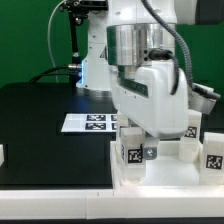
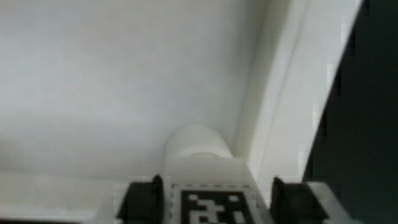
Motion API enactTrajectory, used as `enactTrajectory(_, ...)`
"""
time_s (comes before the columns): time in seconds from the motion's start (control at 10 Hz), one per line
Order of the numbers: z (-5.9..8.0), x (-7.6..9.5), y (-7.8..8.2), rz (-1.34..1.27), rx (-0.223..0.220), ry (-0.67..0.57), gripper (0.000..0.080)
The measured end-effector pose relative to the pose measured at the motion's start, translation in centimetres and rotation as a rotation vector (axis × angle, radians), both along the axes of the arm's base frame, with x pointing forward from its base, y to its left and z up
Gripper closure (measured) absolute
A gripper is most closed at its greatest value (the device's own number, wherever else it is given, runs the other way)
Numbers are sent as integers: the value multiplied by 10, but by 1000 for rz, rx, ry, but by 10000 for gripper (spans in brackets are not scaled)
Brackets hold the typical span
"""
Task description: Assemble square table
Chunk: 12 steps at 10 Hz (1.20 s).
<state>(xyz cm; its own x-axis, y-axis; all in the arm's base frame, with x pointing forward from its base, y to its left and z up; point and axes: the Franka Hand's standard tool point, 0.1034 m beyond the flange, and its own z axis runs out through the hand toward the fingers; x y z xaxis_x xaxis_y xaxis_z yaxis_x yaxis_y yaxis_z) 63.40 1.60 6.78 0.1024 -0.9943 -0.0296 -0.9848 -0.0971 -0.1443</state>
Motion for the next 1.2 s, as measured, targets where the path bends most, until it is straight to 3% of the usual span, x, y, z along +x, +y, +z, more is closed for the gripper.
enactTrajectory(0.1,0,1,0,-98,27,-9,515)
enactTrajectory(0.3,0,1,0,-82,26,-9,515)
enactTrajectory(0.4,0,0,0,11,8,-11,515)
enactTrajectory(0.6,2,-1,2,319,-41,-22,205)
enactTrajectory(0.8,6,-2,-2,653,-91,-41,162)
enactTrajectory(1.0,6,-2,-3,754,-106,-45,151)
enactTrajectory(1.2,8,0,-12,1122,-188,-40,151)
